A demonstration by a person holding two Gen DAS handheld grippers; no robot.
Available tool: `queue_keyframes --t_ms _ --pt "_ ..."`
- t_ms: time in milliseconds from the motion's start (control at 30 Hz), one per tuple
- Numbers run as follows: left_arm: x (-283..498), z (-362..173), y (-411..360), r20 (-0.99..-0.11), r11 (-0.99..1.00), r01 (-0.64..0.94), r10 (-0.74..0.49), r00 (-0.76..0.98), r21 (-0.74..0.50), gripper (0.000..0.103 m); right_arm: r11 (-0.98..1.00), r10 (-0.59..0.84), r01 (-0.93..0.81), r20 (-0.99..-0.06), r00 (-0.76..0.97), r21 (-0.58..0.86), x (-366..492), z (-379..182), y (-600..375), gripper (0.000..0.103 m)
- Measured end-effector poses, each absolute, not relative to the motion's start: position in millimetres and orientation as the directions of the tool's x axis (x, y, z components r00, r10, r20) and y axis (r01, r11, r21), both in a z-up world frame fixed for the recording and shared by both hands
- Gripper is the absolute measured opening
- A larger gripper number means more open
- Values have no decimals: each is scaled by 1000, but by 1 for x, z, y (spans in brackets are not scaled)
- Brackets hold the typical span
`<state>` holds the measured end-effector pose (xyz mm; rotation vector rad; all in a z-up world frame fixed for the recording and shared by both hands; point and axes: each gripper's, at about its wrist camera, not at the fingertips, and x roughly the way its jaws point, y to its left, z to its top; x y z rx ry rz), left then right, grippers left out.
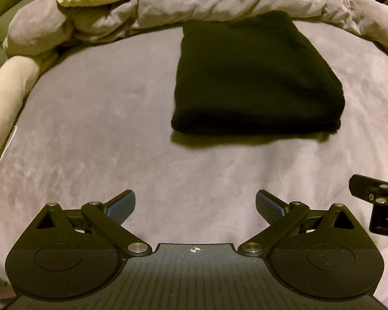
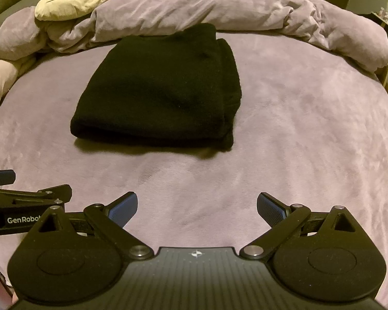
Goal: Fold small clothes
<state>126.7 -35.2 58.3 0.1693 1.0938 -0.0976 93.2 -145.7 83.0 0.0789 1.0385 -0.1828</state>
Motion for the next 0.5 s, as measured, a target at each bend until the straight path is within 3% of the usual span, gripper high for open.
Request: queue_keyframes --t_ms 500 --pt "123 62 -40 -880 979 174 14 475 109 102 980 -115 198 -859 499 -17 90 85 -145 99"
